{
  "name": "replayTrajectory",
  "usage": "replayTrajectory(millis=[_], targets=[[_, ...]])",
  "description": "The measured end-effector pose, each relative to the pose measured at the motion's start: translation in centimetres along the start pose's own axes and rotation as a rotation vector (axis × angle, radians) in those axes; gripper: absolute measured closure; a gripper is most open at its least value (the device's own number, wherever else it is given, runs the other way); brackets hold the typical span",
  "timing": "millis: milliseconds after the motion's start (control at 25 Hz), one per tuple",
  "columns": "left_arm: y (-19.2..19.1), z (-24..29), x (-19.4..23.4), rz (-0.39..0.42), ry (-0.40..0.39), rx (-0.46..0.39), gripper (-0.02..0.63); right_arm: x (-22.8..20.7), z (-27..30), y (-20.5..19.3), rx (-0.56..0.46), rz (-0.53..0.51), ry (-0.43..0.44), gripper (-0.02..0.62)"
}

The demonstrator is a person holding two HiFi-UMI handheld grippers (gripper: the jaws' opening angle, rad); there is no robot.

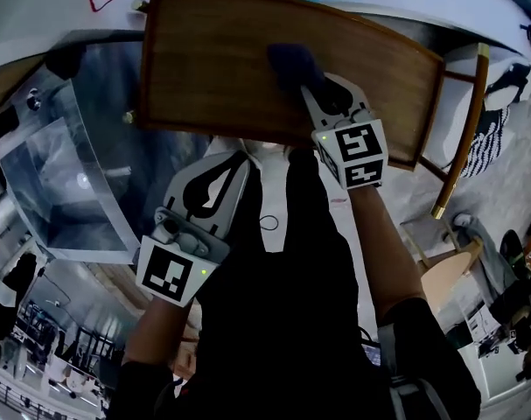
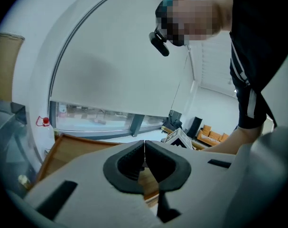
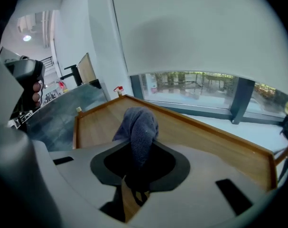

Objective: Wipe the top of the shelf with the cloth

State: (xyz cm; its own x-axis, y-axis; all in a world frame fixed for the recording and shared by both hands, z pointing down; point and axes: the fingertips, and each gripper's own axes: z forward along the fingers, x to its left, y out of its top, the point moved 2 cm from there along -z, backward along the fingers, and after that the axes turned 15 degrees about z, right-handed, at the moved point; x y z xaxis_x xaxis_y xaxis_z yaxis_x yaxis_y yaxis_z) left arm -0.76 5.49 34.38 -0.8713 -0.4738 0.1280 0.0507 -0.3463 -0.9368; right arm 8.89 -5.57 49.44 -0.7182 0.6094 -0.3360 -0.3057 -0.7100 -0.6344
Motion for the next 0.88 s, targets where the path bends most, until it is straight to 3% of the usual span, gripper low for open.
replayTrajectory(millis=[240, 480, 880], targets=[[-0.5, -5.1, 3.4, -0.028, 0.089, -0.020, 0.583, 8.5, 4.3, 0.4, 0.041, -0.073, 0.118, 0.503], [-0.5, -8.9, 5.7, -0.031, 0.125, -0.051, 0.583, 15.5, 8.1, 0.1, 0.076, -0.128, 0.205, 0.503], [-1.6, -12.4, 7.7, -0.052, 0.153, -0.065, 0.583, 21.3, 11.7, -0.4, 0.122, -0.194, 0.261, 0.503]])
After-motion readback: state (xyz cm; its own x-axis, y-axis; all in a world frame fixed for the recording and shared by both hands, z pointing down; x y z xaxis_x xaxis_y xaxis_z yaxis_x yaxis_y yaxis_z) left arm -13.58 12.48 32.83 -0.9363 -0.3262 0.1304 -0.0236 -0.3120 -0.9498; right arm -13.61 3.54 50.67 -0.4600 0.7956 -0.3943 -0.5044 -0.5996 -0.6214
